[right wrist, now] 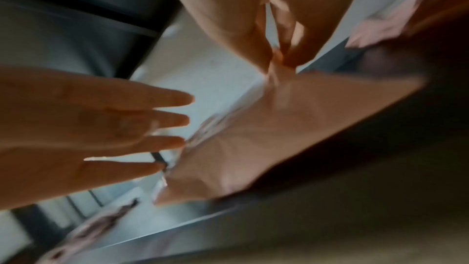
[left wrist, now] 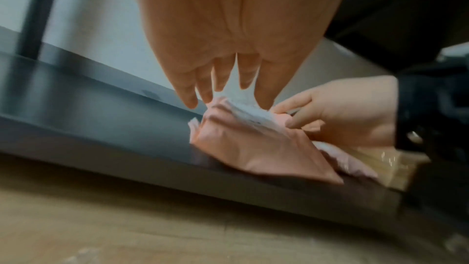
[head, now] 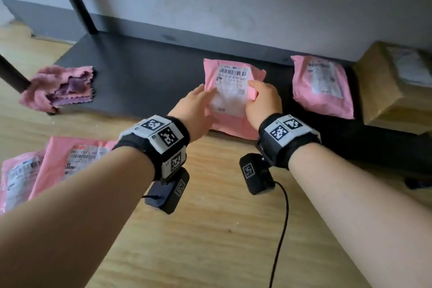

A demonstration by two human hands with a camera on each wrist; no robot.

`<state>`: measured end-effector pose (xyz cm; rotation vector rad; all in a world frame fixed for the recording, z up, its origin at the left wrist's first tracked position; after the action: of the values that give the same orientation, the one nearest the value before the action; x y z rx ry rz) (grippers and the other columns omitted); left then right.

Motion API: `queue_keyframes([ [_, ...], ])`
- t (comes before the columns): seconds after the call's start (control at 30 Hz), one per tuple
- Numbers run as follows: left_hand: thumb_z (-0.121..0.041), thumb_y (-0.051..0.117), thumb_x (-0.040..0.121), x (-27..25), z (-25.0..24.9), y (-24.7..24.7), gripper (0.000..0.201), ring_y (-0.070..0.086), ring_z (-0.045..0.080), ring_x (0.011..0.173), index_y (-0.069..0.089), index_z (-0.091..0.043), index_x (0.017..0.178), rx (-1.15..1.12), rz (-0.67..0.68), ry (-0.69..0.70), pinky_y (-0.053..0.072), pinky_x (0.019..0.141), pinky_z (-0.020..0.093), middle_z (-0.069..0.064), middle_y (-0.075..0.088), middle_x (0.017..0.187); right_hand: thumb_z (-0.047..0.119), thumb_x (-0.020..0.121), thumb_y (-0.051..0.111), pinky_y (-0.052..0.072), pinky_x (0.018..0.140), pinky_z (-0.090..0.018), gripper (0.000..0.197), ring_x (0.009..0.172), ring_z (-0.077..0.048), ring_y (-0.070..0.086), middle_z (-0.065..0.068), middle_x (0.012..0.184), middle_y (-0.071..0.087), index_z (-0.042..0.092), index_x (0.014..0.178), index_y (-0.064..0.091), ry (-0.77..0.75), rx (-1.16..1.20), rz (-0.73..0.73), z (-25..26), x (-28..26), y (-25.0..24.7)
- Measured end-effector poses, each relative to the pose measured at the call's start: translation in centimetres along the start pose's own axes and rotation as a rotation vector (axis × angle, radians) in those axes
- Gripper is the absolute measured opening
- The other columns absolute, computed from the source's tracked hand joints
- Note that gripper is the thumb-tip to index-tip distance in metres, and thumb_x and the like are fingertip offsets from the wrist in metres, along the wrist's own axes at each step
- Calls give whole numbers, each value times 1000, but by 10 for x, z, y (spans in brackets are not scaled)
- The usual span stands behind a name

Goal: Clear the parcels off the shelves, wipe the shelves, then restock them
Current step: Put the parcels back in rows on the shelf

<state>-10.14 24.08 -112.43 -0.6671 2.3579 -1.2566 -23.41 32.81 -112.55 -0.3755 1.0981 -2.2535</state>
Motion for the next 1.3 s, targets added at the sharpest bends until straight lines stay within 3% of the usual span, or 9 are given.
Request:
queue_keyframes([
  [0.17,-16,52,90,44,-16,48,47,43,28,123,37,-15,134,165,170,21,38,104,40,5,34,135,20,93,45,27,113,-35,41,136,-30,25,-7,154,16,19,134,47,-166,-349,111,-26,24,1],
  [0.37,-16,47,91,82,-32,60,56,25,27,139,26,-16,143,251,134,69,32,111,40,-1,22,145,16,96,36,0,119,-42,59,144,-23,-20,-2,157,-18,20,149,13,-142,-530,259,-63,53,3],
  [0.5,-20,50,87,103,-38,69,58,34,28,132,25,-17,140,296,177,-4,36,108,41,0,25,144,12,94,35,-1,119,-39,62,145,-23,-13,-7,158,-9,9,150,8,-128,-574,363,-66,81,3],
  [0.67,-14,51,87,100,-48,57,64,29,25,138,21,-20,143,296,173,-90,34,110,39,1,24,151,8,87,42,6,117,-40,64,146,-23,-8,-6,158,-1,7,147,19,-51,-516,361,-57,82,-2],
  [0.73,-12,51,88,94,-50,48,69,22,22,142,17,-23,147,306,190,-108,27,114,37,1,19,155,7,87,44,4,118,-38,70,146,-24,-10,-7,158,-4,6,149,13,-68,-506,353,-46,75,-6],
  [0.83,-7,50,89,93,-53,50,66,20,20,143,21,-21,147,321,217,-72,24,116,35,-1,19,155,7,87,41,-4,118,-36,74,145,-25,-12,-10,158,-10,10,151,3,-145,-497,375,-37,66,-2],
  [1.03,-9,51,86,95,-44,63,64,30,24,139,26,-21,144,293,172,-15,30,112,37,1,26,151,10,89,40,-5,119,-41,68,146,-25,-5,-11,158,-5,14,150,10,-147,-578,357,-41,65,3],
  [1.17,-15,40,93,90,-36,29,51,31,25,138,32,-19,143,210,162,-69,31,110,34,2,26,152,8,92,39,0,119,-34,66,146,-23,-9,-8,158,-11,15,151,10,-137,-520,294,-12,57,-12],
  [1.3,-11,41,94,68,-18,-8,43,35,26,136,40,-13,137,287,123,-38,36,107,35,2,22,154,11,95,43,11,117,-33,56,145,-26,5,-11,157,6,9,147,23,-232,-434,220,32,42,-4],
])
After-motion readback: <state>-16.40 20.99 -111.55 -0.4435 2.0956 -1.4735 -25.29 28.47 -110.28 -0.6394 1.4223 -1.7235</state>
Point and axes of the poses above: each hand's wrist, its own x-axis towards the middle knuckle, its own y-axis out of the palm, z = x × y, the point moved 5 cm from there along x, towards the middle knuckle
